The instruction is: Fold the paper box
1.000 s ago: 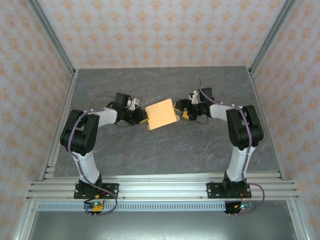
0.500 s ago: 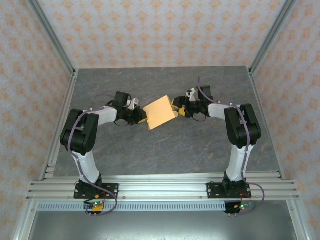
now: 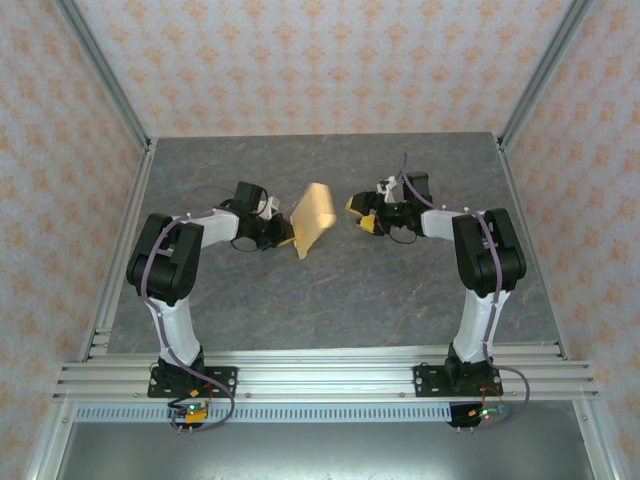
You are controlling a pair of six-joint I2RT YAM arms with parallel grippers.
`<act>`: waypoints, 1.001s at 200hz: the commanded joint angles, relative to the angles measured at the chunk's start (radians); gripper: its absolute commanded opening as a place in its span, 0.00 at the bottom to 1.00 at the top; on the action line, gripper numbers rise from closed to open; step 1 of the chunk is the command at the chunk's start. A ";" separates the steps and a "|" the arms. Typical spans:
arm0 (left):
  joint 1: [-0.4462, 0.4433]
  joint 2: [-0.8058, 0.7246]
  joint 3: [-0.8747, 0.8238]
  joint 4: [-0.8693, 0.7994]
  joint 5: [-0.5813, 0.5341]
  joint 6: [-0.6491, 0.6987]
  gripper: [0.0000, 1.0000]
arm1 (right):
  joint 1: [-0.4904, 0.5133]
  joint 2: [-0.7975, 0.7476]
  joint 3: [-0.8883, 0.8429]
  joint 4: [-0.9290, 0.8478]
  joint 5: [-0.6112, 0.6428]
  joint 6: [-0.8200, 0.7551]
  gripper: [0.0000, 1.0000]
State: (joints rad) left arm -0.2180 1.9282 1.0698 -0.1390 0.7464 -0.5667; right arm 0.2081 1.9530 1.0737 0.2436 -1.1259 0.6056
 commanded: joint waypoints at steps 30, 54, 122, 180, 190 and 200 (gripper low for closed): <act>-0.015 0.058 -0.023 -0.149 -0.110 0.027 0.13 | -0.004 -0.029 0.015 0.050 -0.001 0.016 0.77; -0.014 0.051 -0.008 -0.169 -0.110 0.054 0.14 | -0.004 -0.064 0.004 0.056 0.021 0.031 0.77; -0.011 -0.080 -0.018 -0.114 -0.112 -0.036 0.27 | -0.001 -0.152 0.145 -0.408 0.277 -0.170 0.77; -0.006 -0.209 -0.043 -0.028 -0.122 -0.170 0.37 | 0.012 -0.112 0.227 -0.500 0.313 -0.203 0.74; -0.007 -0.233 -0.025 -0.054 -0.151 -0.163 0.38 | 0.016 -0.112 0.229 -0.502 0.331 -0.182 0.74; -0.006 -0.250 -0.008 -0.082 -0.185 -0.154 0.39 | 0.015 -0.117 0.223 -0.511 0.368 -0.138 0.74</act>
State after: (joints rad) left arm -0.2291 1.7477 1.0252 -0.1913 0.6460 -0.7006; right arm 0.2134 1.8282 1.2728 -0.1989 -0.8284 0.4438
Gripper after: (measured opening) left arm 0.383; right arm 0.735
